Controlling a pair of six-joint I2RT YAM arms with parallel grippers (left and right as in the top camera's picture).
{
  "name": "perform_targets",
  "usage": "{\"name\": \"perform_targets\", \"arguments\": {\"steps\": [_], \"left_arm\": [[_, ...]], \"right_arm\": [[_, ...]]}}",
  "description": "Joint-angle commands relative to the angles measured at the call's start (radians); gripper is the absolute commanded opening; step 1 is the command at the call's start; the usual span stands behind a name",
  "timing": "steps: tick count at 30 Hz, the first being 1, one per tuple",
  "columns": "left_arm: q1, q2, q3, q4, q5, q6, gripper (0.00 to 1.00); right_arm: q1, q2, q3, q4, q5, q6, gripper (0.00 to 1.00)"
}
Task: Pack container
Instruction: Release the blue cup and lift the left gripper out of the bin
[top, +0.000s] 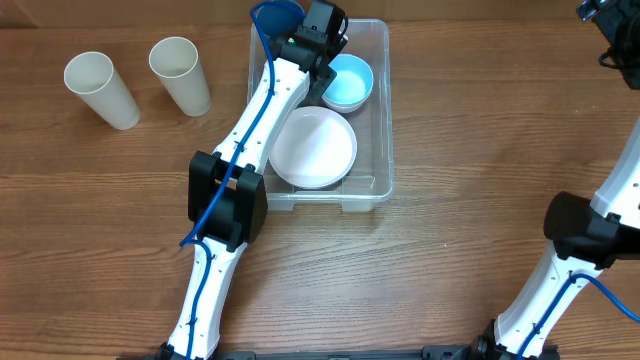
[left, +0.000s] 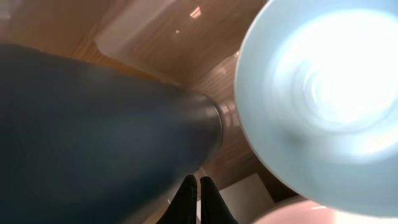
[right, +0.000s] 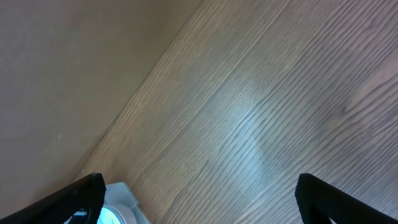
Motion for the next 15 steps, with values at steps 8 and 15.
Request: {"name": "perform_targets", "arguments": {"steps": [8, 15], "left_arm": [[0.005, -0.01, -0.019, 0.027, -0.082, 0.026, 0.04], [0.005, -0.01, -0.019, -0.022, -0.19, 0.025, 0.04]], "right_arm": [[0.003, -0.005, 0.006, 0.002, 0.002, 0.004, 1.0], [0.003, -0.005, 0.006, 0.002, 0.002, 0.004, 1.0]]}}
